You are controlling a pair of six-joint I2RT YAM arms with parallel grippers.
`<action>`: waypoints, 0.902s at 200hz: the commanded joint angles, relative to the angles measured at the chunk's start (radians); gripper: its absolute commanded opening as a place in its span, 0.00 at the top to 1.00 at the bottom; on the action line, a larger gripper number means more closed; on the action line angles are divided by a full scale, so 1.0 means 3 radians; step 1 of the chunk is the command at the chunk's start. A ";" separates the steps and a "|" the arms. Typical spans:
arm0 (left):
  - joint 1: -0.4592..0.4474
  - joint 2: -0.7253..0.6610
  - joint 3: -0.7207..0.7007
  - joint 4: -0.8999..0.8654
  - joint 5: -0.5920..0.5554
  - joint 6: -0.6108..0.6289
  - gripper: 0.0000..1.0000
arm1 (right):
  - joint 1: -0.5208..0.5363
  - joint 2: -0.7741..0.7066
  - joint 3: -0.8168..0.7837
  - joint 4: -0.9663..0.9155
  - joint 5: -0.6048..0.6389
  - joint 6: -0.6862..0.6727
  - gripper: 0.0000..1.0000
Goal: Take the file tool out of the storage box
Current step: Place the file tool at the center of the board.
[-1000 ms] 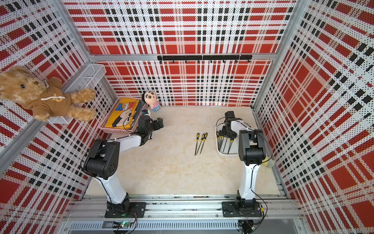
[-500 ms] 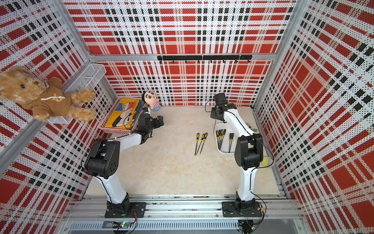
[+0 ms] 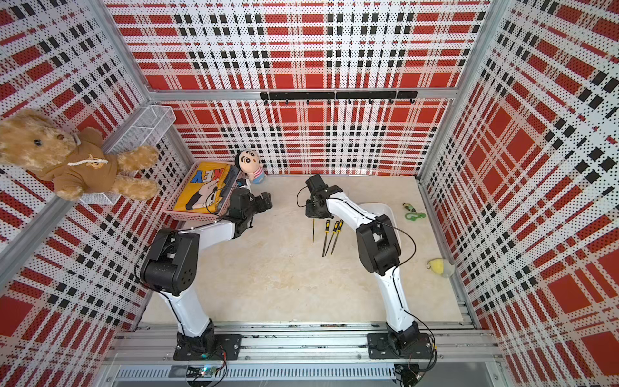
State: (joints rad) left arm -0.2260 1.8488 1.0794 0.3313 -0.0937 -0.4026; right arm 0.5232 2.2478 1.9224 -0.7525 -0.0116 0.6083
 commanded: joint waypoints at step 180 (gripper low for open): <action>0.0023 0.0004 -0.0089 0.0015 -0.0006 0.0010 0.04 | 0.0030 0.0164 -0.0328 -0.0005 0.0184 0.0115 0.76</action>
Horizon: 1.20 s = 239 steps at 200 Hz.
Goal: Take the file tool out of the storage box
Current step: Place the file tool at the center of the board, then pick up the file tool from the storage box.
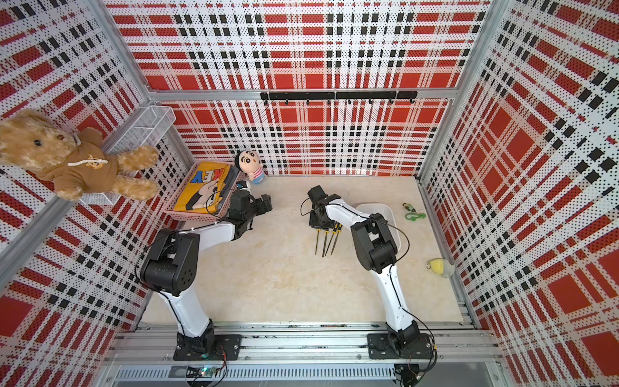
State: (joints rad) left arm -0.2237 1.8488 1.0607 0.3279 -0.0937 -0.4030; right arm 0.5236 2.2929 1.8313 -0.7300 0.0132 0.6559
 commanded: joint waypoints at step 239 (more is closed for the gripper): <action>0.0010 0.0050 0.0011 0.0027 0.0023 0.0008 0.03 | -0.1434 -0.1109 -0.1151 -0.0068 0.0524 -0.0625 0.73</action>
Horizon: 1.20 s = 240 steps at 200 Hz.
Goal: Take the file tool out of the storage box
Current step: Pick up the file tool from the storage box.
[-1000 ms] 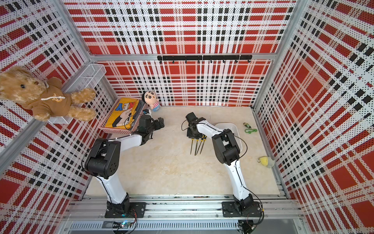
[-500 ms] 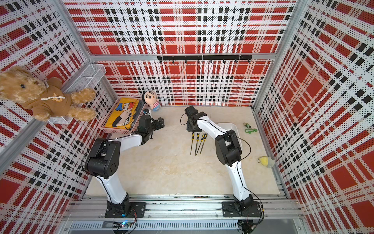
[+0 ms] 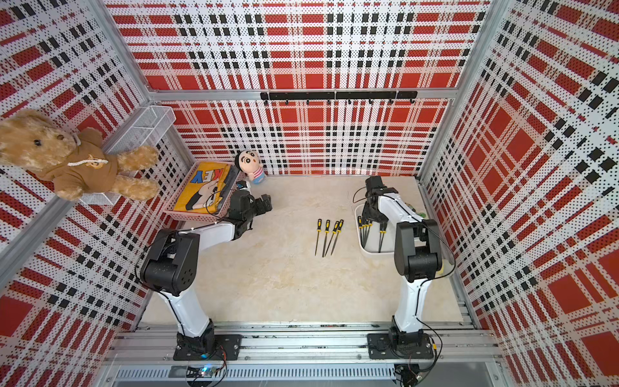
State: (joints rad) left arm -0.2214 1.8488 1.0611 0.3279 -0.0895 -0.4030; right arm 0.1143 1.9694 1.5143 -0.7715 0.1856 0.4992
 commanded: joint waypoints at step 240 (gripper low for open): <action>0.0050 -0.0012 -0.0035 0.0012 -0.0007 0.0020 0.04 | -0.0227 0.0393 -0.0071 0.0225 0.0092 -0.0274 0.86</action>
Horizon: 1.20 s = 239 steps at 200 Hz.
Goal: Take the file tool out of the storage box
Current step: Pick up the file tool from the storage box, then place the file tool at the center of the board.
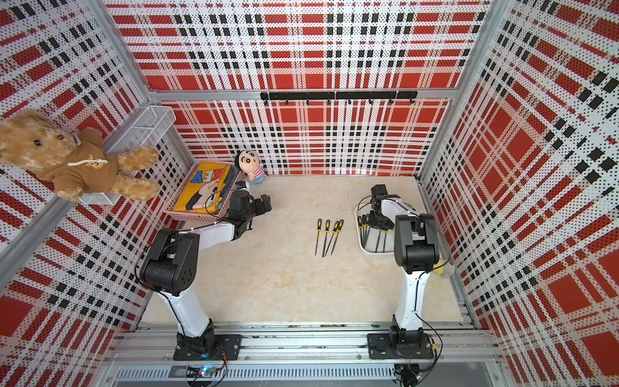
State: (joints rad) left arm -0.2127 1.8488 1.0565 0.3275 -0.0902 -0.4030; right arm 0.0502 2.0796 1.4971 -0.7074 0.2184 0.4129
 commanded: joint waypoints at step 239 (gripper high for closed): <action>0.0013 -0.0032 -0.0025 -0.0016 -0.0034 0.0040 0.03 | 0.1699 0.0521 0.1214 0.0243 -0.0799 0.1155 0.91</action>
State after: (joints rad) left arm -0.2146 1.8488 1.0660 0.3130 -0.0906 -0.3992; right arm 0.5465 2.1956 1.8252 -0.6174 -0.0582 0.6880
